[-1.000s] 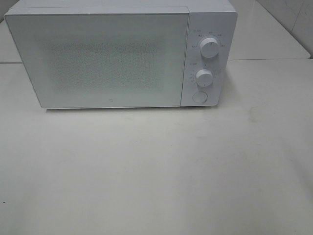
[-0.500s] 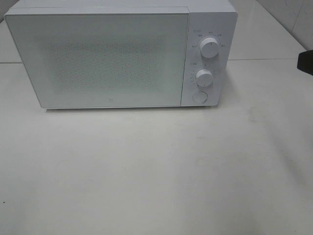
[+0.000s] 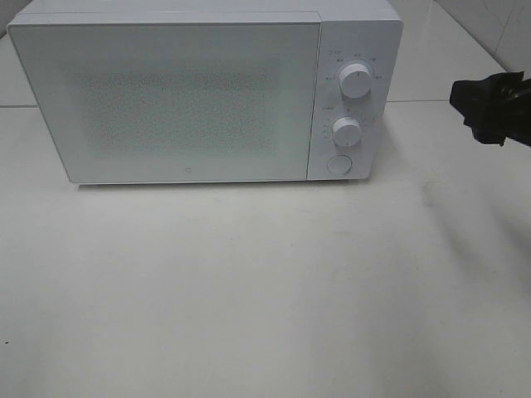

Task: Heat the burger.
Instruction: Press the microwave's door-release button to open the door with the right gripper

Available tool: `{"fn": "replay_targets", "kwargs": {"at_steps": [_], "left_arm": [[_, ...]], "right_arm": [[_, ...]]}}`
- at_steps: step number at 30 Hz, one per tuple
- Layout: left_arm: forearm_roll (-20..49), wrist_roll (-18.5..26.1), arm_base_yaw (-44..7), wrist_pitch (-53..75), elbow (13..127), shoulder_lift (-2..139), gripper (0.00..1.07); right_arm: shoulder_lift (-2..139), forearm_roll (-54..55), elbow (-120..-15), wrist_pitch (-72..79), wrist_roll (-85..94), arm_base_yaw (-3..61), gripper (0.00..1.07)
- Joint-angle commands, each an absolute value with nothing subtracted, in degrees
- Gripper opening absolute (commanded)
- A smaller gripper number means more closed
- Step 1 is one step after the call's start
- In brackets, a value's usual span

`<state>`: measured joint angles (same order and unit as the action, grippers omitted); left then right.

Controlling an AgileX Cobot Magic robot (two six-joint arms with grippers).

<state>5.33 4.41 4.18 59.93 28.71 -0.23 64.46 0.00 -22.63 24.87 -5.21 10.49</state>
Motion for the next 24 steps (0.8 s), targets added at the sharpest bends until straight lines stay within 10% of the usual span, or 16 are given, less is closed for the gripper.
{"fn": "replay_targets", "kwargs": {"at_steps": [1, 24], "left_arm": [[5.27, 4.01, 4.24, 59.53, 28.48, -1.43, 0.98], [5.27, 4.01, 4.24, 59.53, 28.48, -1.43, 0.98]], "right_arm": [[65.66, 0.57, -22.06, 29.16, -4.07, 10.26, 0.76], [95.28, 43.2, -21.54, 65.72, 17.59, 41.14, 0.76]]}}
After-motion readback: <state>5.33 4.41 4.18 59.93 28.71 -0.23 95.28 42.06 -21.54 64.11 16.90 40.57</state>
